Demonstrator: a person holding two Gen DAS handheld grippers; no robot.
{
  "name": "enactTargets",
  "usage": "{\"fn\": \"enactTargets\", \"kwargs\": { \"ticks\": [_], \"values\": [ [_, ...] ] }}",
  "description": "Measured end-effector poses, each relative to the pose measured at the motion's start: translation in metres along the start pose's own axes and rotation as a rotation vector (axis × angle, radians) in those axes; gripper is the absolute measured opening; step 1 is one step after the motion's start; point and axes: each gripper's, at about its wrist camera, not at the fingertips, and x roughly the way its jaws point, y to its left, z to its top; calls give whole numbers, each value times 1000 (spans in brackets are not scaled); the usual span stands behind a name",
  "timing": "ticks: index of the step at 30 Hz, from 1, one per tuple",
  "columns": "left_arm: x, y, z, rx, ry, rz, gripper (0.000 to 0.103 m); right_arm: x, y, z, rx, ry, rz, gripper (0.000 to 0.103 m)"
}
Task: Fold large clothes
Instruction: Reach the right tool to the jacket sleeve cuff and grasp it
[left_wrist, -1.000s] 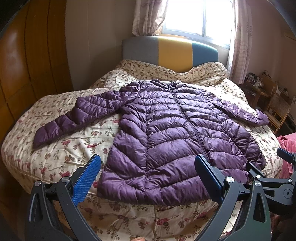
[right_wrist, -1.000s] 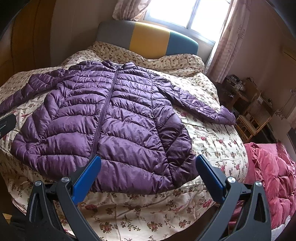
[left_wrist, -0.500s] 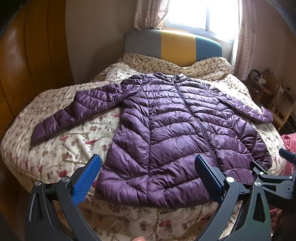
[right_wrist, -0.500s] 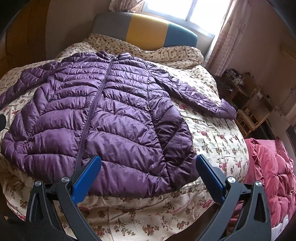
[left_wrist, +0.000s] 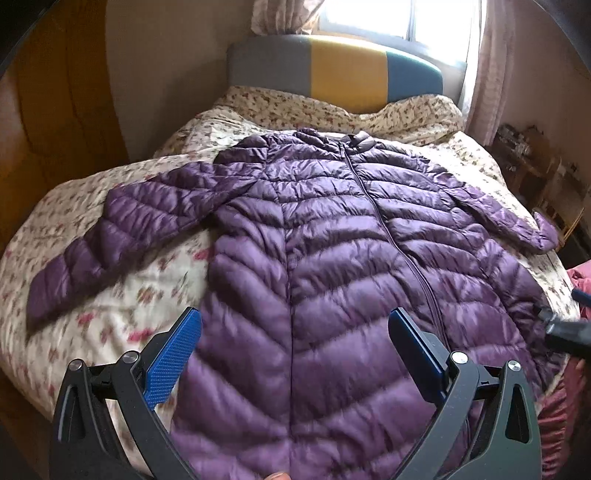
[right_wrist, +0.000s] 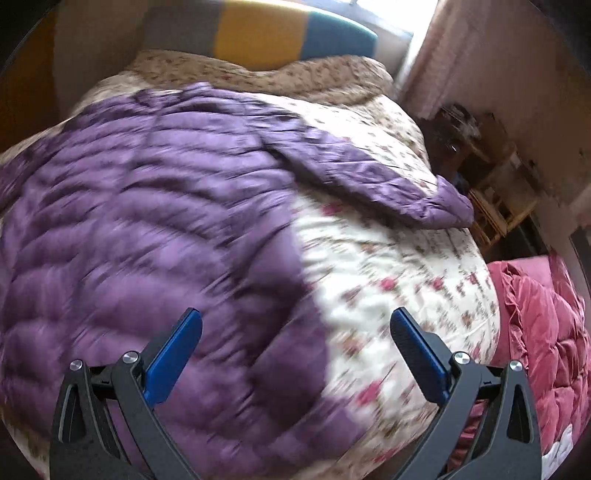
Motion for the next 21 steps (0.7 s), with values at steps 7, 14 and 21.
{"fn": "enactTargets", "kwargs": {
  "ticks": [7, 14, 21],
  "values": [
    [57, 1, 51, -4, -3, -6, 100, 75, -97, 66, 140, 76, -149, 76],
    [109, 2, 89, -19, 1, -19, 100, 130, -196, 119, 292, 130, -262, 72],
    [154, 7, 117, -34, 31, -18, 100, 191, -258, 165, 408, 217, -306, 72]
  ]
}}
